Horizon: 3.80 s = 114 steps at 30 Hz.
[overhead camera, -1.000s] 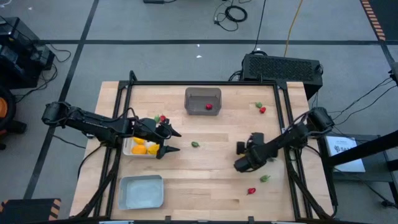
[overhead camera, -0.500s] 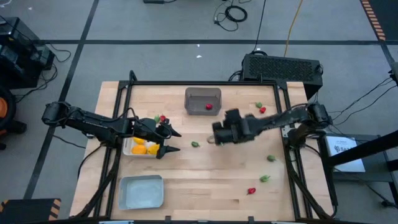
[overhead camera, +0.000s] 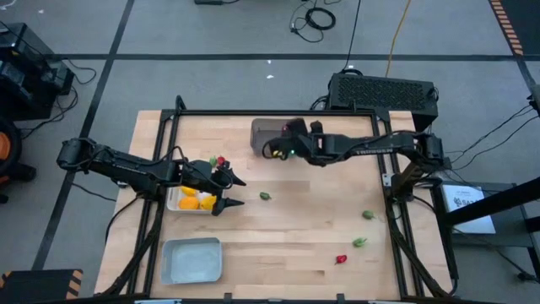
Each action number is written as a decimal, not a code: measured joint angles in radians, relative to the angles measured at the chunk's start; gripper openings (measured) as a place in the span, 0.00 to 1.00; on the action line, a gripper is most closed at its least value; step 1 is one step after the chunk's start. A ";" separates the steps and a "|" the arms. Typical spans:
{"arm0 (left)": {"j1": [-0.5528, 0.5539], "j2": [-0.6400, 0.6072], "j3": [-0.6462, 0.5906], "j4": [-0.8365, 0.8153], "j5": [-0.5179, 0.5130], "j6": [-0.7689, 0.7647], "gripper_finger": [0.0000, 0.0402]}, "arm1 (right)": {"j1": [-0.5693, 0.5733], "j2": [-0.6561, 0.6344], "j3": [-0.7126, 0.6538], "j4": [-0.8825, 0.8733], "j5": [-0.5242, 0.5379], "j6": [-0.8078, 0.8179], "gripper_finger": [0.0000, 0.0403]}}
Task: Sort produce into baskets
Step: Put the red chili pepper into the black transparent bin
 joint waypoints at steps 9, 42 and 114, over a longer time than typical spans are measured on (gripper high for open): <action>0.000 0.000 0.000 0.000 0.000 0.006 0.85 | -0.091 0.039 0.002 0.041 -0.089 -0.034 0.17; 0.000 0.000 0.000 -0.007 0.000 0.008 0.85 | -0.160 0.232 0.000 0.176 -0.326 -0.080 0.48; 0.124 -0.088 0.000 -0.157 -0.427 -0.100 0.85 | -0.423 -0.208 -0.249 -0.797 -0.572 0.046 0.50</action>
